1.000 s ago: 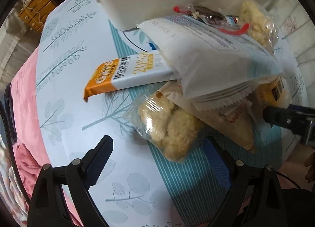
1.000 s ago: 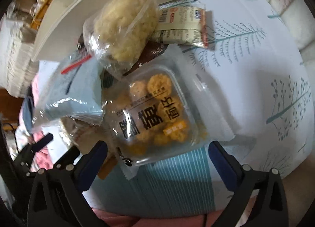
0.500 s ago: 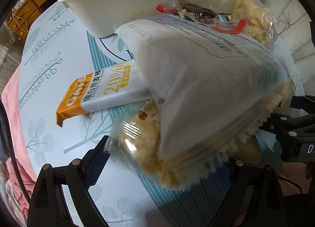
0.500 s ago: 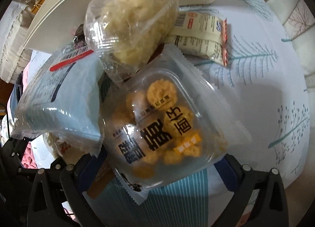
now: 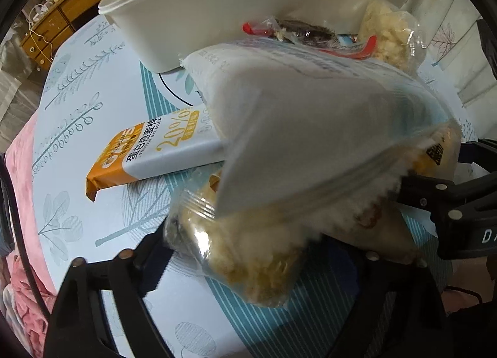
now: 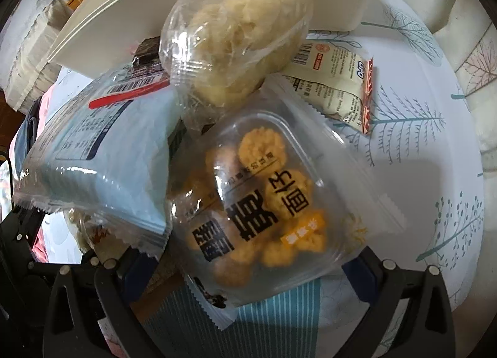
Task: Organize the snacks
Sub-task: 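Reach both tools into the pile toward the cookie box and snack bags, then lift the clear puffed snack bag with the left tool and drop it into the tray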
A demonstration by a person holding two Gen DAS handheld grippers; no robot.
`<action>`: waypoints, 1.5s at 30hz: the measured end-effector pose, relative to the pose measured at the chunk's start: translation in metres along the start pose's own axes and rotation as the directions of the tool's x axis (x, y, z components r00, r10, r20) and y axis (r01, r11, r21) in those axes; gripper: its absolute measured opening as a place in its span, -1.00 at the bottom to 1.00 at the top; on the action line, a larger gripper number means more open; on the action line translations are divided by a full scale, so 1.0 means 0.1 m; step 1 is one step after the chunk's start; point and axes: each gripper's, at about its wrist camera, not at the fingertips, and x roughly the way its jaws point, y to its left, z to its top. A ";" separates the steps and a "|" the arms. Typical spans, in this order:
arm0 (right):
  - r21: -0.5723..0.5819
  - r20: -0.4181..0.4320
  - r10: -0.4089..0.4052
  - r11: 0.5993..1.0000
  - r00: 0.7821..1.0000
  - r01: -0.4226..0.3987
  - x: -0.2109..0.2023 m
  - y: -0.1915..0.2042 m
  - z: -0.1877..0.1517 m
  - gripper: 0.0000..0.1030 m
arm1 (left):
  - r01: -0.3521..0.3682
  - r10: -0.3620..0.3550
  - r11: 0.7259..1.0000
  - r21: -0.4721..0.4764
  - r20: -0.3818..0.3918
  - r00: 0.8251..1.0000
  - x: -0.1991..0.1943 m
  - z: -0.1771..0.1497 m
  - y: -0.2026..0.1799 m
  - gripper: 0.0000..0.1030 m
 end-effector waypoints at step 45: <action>0.102 0.182 0.087 0.989 0.979 -0.107 -1.28 -1.03 0.05 -0.87 | 0.036 0.036 0.947 -0.319 0.215 0.976 -1.65 0.51 0.71 0.33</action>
